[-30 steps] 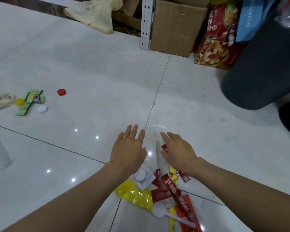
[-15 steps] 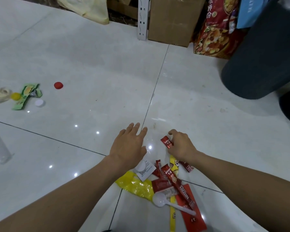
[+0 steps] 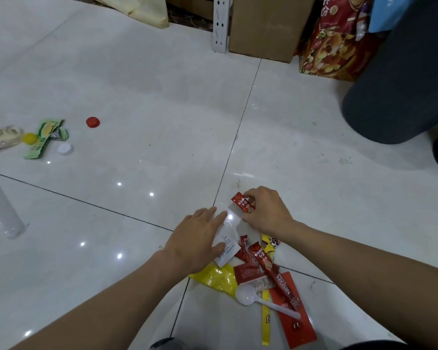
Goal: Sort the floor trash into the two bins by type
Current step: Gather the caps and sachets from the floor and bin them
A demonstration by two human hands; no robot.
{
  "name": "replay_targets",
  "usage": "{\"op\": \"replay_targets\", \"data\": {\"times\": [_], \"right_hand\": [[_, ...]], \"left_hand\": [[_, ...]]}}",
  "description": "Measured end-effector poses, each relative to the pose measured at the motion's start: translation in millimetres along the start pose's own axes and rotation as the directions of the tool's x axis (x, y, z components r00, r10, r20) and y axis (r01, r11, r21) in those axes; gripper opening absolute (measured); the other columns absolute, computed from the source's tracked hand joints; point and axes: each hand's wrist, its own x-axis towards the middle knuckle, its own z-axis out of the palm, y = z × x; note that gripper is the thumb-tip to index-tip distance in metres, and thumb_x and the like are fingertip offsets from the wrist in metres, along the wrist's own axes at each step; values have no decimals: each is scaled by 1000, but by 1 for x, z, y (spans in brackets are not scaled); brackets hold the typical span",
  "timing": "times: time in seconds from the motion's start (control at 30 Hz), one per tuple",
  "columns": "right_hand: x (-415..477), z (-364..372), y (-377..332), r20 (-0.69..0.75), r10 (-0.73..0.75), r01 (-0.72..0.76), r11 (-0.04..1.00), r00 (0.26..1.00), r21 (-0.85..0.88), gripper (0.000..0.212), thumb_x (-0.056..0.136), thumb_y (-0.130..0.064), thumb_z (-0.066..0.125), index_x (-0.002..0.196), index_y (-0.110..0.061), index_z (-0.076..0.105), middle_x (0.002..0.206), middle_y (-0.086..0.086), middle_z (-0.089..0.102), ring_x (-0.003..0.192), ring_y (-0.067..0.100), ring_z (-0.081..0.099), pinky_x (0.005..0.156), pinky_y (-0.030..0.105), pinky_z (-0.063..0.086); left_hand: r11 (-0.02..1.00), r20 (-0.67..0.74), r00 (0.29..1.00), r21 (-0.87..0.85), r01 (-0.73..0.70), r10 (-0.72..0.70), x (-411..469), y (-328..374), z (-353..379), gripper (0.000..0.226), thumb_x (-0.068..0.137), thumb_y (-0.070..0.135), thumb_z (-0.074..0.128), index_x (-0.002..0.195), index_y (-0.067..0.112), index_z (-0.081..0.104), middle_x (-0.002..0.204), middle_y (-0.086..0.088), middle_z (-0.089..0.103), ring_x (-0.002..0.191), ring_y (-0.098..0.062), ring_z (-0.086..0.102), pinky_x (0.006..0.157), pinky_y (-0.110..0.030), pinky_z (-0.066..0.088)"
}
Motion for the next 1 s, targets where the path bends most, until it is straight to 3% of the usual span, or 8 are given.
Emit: {"op": "replay_targets", "data": {"times": [0.13, 0.27, 0.37, 0.57, 0.8, 1.0], "right_hand": [[-2, -1, -1, -1, -4, 4, 1000, 1000, 19, 43, 78, -25, 74, 119, -16, 63, 110, 5, 59, 101, 20, 56, 85, 37, 51], [-4, -7, -2, 2, 5, -6, 999, 1000, 46, 46, 79, -22, 73, 123, -14, 62, 113, 6, 59, 102, 20, 57, 86, 37, 51], [-5, -12, -3, 5, 7, -8, 999, 1000, 53, 45, 79, -21, 73, 122, -13, 62, 112, 6, 60, 99, 19, 57, 84, 37, 52], [-1, -33, -7, -36, 26, -23, 995, 999, 97, 39, 77, -15, 72, 116, -13, 67, 106, 5, 67, 92, 18, 61, 84, 37, 54], [0, -80, -5, -145, 21, -4, 994, 989, 114, 31, 78, -14, 69, 109, -13, 70, 99, 4, 68, 88, 18, 60, 81, 36, 53], [-5, -134, 14, -262, 23, 0, 996, 965, 85, 24, 77, -14, 64, 100, -15, 71, 91, 2, 67, 83, 20, 61, 77, 38, 54]], "left_hand": [[998, 60, 998, -61, -19, 23, -5, 1, 12, 62, 89, 37, 61, 144, 23, 36, 135, -1, 45, 124, -17, 37, 100, -29, 41], [993, 51, 999, -114, 9, -3, -4, 0, 22, 48, 92, 27, 58, 138, 22, 45, 126, 0, 48, 117, -14, 39, 94, -22, 39], [985, 33, 999, -170, 41, -36, 0, 1, 21, 49, 93, 29, 57, 140, 21, 43, 126, -1, 48, 117, -14, 41, 95, -21, 38], [968, -125, 987, -241, 64, -97, 16, 2, -7, 52, 89, 27, 63, 138, 19, 47, 122, -3, 47, 110, -19, 49, 93, -25, 42], [950, -304, 943, -309, 38, -136, 42, 26, -51, 52, 85, 24, 69, 134, 18, 52, 116, -1, 47, 92, -12, 48, 82, -16, 39], [940, -401, 909, -339, -34, -111, 68, 61, -84, 53, 81, 27, 72, 131, 19, 56, 120, 1, 55, 94, -12, 51, 89, -24, 46]]}}
